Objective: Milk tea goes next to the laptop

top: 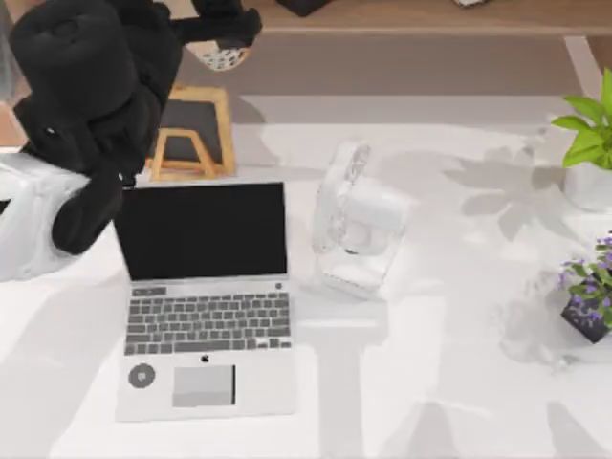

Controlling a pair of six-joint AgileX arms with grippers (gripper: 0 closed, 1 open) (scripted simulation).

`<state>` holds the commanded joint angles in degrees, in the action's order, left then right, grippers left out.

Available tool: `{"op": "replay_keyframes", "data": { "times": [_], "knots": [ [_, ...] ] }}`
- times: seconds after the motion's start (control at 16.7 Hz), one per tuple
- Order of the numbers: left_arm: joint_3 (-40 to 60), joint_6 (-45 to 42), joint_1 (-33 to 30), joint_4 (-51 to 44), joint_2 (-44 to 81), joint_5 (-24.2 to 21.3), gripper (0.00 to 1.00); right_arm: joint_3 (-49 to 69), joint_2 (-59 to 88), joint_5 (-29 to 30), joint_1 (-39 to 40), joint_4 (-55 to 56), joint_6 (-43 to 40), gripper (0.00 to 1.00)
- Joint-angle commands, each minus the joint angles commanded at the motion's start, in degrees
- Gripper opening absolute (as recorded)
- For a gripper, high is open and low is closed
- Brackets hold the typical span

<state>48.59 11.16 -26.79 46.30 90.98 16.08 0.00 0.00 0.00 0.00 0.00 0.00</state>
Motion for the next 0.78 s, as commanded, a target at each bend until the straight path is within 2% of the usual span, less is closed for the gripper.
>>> {"op": "replay_keyframes", "data": {
  "times": [0.24,0.42,0.6,0.78],
  "knots": [
    [4.52,6.54,-21.38,-9.26,0.40,15.46,0.00,0.00,0.00,0.00,0.00,0.00,0.00,1.00],
    [5.86,12.62,-34.18,-17.44,2.36,26.99,0.00,0.00,0.00,0.00,0.00,0.00,0.00,1.00],
    [5.33,18.74,-41.97,-25.77,5.75,37.59,0.00,0.00,0.00,0.00,0.00,0.00,0.00,1.00],
    [4.15,23.51,-45.06,-32.52,9.06,45.67,0.00,0.00,0.00,0.00,0.00,0.00,0.00,1.00]
  ]
}}
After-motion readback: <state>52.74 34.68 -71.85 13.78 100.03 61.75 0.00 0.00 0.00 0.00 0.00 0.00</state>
